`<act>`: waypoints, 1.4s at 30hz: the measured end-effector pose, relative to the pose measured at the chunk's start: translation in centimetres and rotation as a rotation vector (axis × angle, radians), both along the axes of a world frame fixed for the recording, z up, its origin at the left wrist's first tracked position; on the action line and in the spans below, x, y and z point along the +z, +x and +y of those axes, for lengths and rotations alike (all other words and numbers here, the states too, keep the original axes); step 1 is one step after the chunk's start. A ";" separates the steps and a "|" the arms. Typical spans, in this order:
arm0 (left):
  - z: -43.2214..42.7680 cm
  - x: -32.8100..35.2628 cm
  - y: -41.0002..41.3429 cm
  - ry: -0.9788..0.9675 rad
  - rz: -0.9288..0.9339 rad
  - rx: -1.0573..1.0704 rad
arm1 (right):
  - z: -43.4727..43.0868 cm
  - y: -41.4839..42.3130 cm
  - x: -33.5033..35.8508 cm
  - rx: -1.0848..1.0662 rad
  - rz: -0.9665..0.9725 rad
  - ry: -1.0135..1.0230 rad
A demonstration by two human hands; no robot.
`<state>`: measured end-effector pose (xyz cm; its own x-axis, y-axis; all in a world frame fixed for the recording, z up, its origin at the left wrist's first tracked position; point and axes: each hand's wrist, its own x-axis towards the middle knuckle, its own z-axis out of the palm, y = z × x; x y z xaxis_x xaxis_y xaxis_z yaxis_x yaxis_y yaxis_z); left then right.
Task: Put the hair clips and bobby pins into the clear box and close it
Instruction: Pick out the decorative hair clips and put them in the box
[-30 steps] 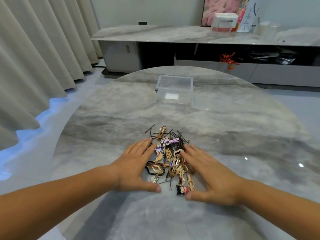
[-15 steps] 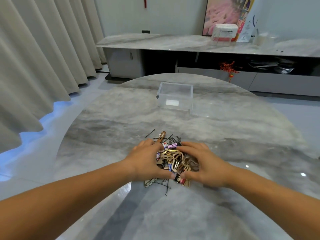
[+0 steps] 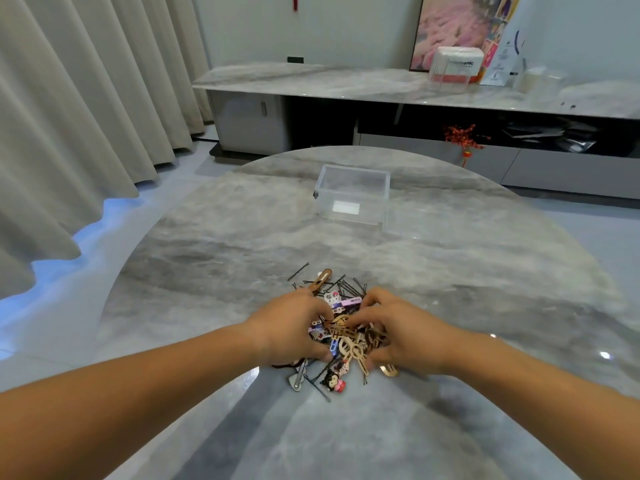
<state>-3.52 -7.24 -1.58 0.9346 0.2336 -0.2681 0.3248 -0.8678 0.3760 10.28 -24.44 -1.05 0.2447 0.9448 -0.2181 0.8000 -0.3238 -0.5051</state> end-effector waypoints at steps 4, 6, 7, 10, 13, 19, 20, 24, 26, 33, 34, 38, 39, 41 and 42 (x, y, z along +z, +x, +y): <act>-0.1 -0.1 0.3 -0.113 -0.020 0.042 | 0.1 -0.4 -0.1 -0.067 0.044 0.055; 0.0 -0.1 0.3 -0.189 -0.021 0.072 | 0.1 -0.5 -0.2 -0.102 0.085 0.064; 0.1 0.0 0.3 -0.233 -0.023 0.086 | 0.0 -0.6 -0.3 -0.123 0.114 0.064; 0.3 0.1 0.4 -0.325 -0.021 0.124 | -0.1 -0.6 -0.4 -0.168 0.193 0.067; 0.6 0.2 0.3 -0.348 -0.019 0.135 | -0.2 -0.5 -0.4 -0.197 0.230 0.066; 1.1 0.4 0.0 -0.435 -0.032 0.217 | -0.3 0.0 0.1 -0.252 0.279 0.086; 1.2 0.5 0.0 -0.448 -0.036 0.230 | -0.3 0.1 0.2 -0.268 0.292 0.099; 1.5 0.8 0.1 -0.528 -0.060 0.289 | -0.2 0.3 0.7 -0.327 0.386 0.138; 1.7 1.1 0.1 -0.618 -0.078 0.298 | -0.2 0.4 1.1 -0.354 0.437 0.156; 2.9 2.2 1.4 -0.860 -0.198 0.352 | 0.6 1.1 3.2 -0.497 0.612 0.267; 3.1 2.5 1.7 -0.873 -0.220 0.359 | 0.9 1.3 3.5 -0.513 0.611 0.281; 4.1 4.3 4.2 -0.884 -0.343 0.400 | 2.2 3.6 5.1 -0.583 0.625 0.365; 4.6 4.8 5.3 -0.873 -0.380 0.418 | 2.7 4.4 5.5 -0.607 0.629 0.393; 5.8 5.7 7.8 -0.825 -0.452 0.460 | 3.9 6.3 6.1 -0.655 0.613 0.436; 6.6 6.1 9.4 -0.798 -0.489 0.478 | 4.7 7.4 6.3 -0.672 0.599 0.449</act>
